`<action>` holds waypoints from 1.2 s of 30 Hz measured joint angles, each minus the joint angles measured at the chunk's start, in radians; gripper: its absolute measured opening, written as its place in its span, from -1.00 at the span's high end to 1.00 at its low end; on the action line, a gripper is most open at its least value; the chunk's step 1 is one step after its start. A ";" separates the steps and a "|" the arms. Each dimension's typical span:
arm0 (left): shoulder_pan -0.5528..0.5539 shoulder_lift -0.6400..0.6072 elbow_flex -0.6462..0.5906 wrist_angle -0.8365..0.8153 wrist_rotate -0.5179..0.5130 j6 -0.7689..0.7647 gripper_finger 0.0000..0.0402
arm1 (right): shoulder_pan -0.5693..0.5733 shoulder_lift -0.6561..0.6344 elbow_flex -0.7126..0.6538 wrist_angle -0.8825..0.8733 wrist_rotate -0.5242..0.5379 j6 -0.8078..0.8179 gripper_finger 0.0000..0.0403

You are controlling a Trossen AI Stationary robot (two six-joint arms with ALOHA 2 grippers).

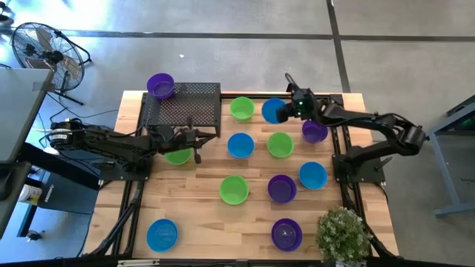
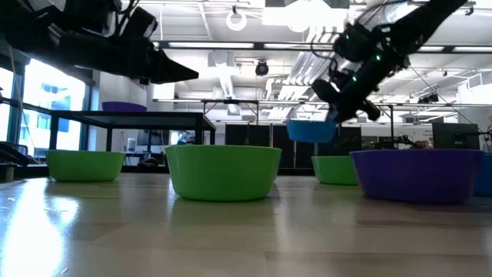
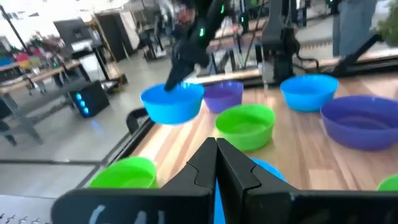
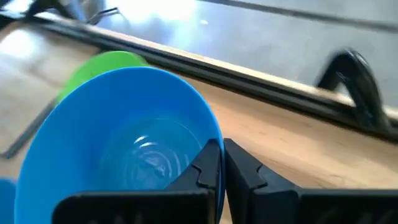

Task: Pick & Place Mini bowls
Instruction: Put the blue bowl on the shelf

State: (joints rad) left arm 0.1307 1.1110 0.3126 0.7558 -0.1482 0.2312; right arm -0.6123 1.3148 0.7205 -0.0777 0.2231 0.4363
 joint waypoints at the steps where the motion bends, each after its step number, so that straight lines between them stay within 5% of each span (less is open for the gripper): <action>1: 0.000 0.000 0.015 -0.037 0.000 0.000 1.00 | 0.025 0.000 0.016 -0.009 0.011 -0.009 0.97; 8: 0.000 0.020 0.167 -0.324 0.016 -0.013 0.92 | 0.171 0.015 0.087 -0.019 0.048 -0.035 0.99; 16: -0.032 0.151 0.377 -0.586 0.053 0.055 0.42 | 0.278 0.145 0.180 -0.021 0.040 -0.066 0.99; 23: -0.106 0.240 0.567 -0.782 -0.056 0.176 0.08 | 0.305 0.239 0.276 -0.049 0.002 -0.112 0.98; 36: -0.112 0.365 0.688 -0.888 -0.097 0.283 0.01 | 0.347 0.265 0.327 -0.037 -0.072 -0.160 0.97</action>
State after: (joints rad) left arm 0.0189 1.4763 1.0002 -0.1319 -0.2452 0.5137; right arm -0.2655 1.5795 1.0473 -0.1151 0.1512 0.2759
